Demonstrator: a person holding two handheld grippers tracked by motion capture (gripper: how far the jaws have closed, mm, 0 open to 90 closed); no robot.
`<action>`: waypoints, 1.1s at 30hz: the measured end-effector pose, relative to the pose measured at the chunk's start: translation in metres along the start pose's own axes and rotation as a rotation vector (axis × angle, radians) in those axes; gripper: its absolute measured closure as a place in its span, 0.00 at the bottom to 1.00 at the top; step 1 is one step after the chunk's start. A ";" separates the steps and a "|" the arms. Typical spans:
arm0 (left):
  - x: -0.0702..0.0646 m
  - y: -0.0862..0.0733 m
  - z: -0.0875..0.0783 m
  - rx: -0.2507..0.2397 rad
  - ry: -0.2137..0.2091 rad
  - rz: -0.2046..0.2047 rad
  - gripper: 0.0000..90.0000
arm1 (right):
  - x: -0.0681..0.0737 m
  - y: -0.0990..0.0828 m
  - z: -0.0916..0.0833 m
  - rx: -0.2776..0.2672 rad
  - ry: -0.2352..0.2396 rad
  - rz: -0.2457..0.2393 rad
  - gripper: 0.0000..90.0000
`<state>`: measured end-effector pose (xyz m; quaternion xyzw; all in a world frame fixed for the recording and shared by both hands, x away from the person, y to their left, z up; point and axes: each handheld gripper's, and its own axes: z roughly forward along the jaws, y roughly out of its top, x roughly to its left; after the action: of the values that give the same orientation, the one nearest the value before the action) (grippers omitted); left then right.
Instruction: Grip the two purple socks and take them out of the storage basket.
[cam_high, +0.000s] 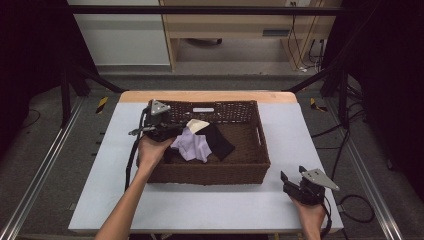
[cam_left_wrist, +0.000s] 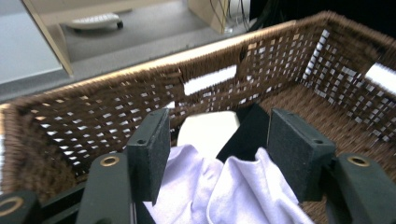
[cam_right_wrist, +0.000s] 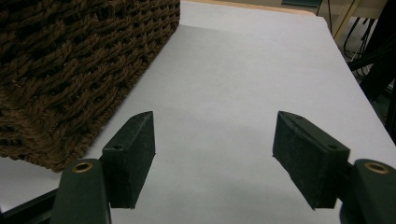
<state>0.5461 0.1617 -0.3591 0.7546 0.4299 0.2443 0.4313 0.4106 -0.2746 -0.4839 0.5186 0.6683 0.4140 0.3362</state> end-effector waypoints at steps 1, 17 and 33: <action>-0.001 -0.002 0.008 0.034 -0.003 0.008 0.44 | 0.000 0.000 0.000 0.001 0.002 0.000 0.33; -0.007 -0.017 0.039 0.247 0.005 0.045 0.50 | 0.000 0.000 0.000 0.001 0.012 -0.005 0.32; -0.008 -0.027 0.062 0.513 0.020 0.062 0.55 | 0.000 0.000 0.000 0.001 0.021 -0.010 0.31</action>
<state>0.5760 0.1346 -0.4138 0.8496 0.4588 0.1480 0.2138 0.4104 -0.2745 -0.4841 0.5109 0.6746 0.4175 0.3311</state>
